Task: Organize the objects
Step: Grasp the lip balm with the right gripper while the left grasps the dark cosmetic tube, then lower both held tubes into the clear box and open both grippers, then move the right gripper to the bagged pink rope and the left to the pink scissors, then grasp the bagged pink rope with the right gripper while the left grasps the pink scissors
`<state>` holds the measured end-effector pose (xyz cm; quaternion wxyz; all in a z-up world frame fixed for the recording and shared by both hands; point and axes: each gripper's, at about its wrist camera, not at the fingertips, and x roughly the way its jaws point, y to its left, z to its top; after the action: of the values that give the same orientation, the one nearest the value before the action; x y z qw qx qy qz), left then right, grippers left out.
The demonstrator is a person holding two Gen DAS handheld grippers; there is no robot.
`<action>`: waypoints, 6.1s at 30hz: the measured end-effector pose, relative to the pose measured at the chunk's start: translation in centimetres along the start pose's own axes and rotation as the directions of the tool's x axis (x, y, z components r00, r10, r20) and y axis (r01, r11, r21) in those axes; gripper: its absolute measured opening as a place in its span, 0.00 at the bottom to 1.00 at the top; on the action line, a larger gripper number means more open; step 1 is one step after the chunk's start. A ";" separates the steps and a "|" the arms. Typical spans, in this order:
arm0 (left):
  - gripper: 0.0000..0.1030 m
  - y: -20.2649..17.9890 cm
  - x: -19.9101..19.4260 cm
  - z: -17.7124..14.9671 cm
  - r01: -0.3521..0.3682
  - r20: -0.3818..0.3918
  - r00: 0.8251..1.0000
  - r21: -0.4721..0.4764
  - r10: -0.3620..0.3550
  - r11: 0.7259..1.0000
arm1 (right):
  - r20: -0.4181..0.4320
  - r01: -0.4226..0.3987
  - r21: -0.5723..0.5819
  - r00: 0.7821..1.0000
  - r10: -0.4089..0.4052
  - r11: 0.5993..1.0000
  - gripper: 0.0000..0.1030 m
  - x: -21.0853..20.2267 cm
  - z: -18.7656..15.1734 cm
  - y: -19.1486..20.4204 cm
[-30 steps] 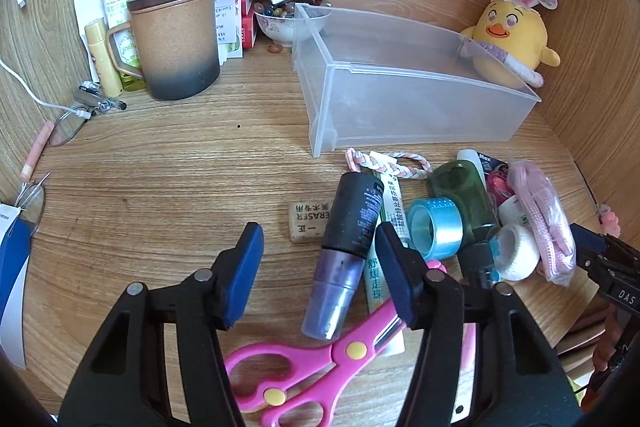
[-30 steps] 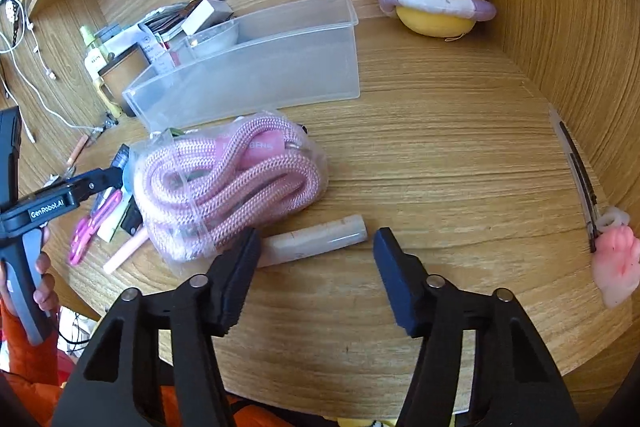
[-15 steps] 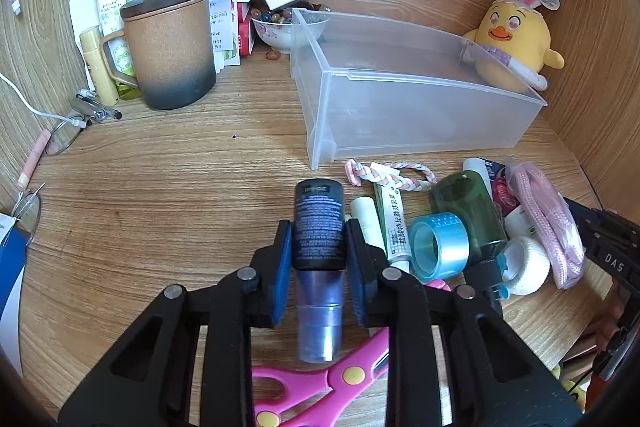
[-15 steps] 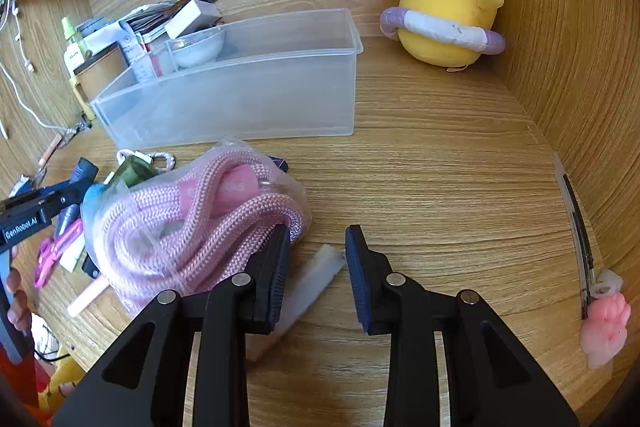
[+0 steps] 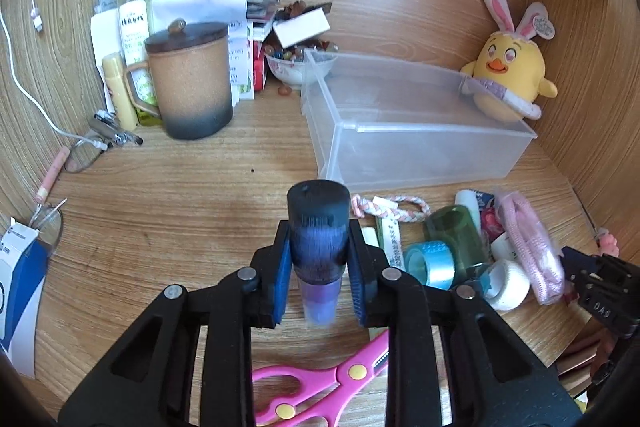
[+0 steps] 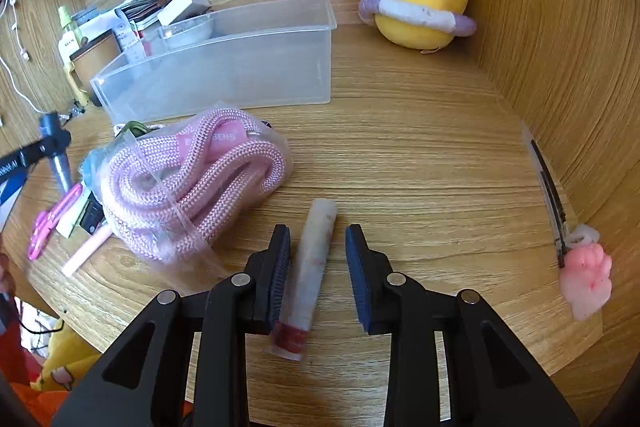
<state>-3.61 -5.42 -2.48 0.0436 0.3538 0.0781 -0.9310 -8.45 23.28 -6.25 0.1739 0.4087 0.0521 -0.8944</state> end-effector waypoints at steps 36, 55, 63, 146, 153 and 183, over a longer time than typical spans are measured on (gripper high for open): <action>0.25 -3.3 2.8 11.2 0.081 0.084 0.993 0.054 -0.086 0.995 | 0.241 -0.186 -0.064 0.951 0.196 0.981 0.13 1.0 16.2 1.7; 0.25 -5.6 9.5 11.1 0.019 -0.081 0.997 0.166 -0.006 0.986 | 0.027 -0.179 -0.163 0.982 0.185 0.970 0.13 8.8 17.7 5.3; 0.27 -6.4 9.7 10.8 0.048 -0.096 0.995 0.199 -0.029 0.979 | -0.029 -0.180 -0.191 0.984 0.177 0.965 0.13 10.3 17.3 6.3; 0.22 2.0 0.3 -4.1 0.068 -0.225 0.974 0.225 -0.015 0.972 | -0.075 0.014 0.025 0.997 -0.012 1.000 0.87 4.5 4.6 0.4; 0.18 2.8 0.2 -4.0 0.050 -0.221 0.975 0.173 -0.011 0.984 | -0.032 0.049 -0.014 0.998 -0.050 0.999 0.66 4.3 4.1 0.6; 0.18 1.6 -4.2 3.5 0.112 0.056 0.991 0.109 -0.118 0.988 | 0.052 0.010 0.044 0.999 -0.013 0.999 0.57 1.2 4.9 -0.3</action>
<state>-2.61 -7.50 2.73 -0.0266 0.3214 0.0477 -0.9454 -12.77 22.09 -3.94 0.1611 0.3887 0.0303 -0.9067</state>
